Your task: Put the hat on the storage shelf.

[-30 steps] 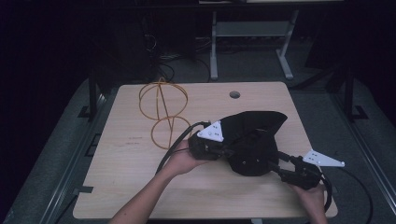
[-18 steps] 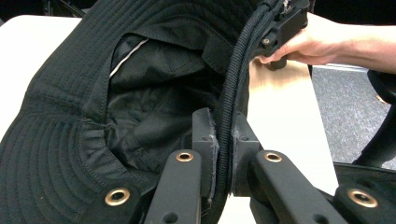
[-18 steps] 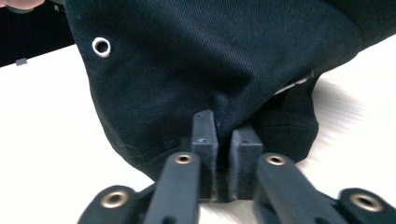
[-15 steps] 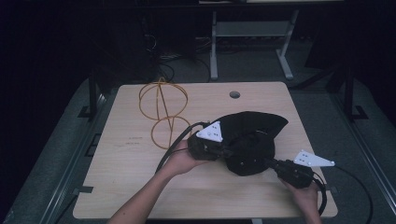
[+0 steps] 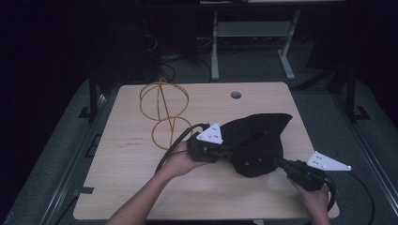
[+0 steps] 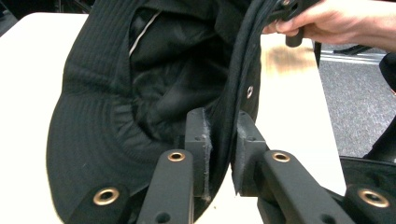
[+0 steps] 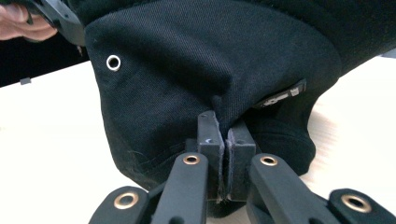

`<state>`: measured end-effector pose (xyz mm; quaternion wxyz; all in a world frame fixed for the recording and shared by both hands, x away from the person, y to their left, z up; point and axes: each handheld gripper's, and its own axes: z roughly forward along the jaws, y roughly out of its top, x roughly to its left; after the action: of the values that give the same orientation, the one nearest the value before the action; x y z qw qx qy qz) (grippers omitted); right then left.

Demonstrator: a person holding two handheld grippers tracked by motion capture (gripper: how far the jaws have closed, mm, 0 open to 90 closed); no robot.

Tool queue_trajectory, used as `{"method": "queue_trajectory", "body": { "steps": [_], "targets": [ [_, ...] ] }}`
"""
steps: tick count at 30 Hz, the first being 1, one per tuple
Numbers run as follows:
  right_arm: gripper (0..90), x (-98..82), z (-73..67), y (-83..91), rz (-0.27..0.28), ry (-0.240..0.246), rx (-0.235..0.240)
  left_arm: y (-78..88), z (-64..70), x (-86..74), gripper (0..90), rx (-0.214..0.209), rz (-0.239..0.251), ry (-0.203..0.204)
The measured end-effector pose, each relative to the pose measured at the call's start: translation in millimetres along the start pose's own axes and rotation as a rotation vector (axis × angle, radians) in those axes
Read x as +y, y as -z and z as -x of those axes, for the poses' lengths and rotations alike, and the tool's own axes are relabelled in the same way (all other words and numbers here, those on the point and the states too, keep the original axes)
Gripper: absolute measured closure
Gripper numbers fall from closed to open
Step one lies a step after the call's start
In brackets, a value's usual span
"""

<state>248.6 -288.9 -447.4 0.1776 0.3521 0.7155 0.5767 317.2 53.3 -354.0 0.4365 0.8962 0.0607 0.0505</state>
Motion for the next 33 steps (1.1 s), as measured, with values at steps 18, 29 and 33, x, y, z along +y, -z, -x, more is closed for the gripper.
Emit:
{"method": "queue_trajectory", "body": {
  "steps": [18, 29, 33],
  "targets": [
    [87.6, 41.7, -8.1, 17.3, 0.013, 0.067, -0.014, 17.1, -2.9, -7.5, 63.0, 0.057, -0.014, 0.009],
    [87.7, 57.8, -8.3, 20.7, 0.01, 0.071, -0.018, 29.9, 0.9, -20.7, 55.9, 0.078, 0.001, 0.017],
    [87.8, 64.6, -7.7, 21.9, 0.017, 0.062, -0.019, 34.4, 6.2, -27.6, 53.5, 0.084, -0.003, 0.012]
  ]
}}
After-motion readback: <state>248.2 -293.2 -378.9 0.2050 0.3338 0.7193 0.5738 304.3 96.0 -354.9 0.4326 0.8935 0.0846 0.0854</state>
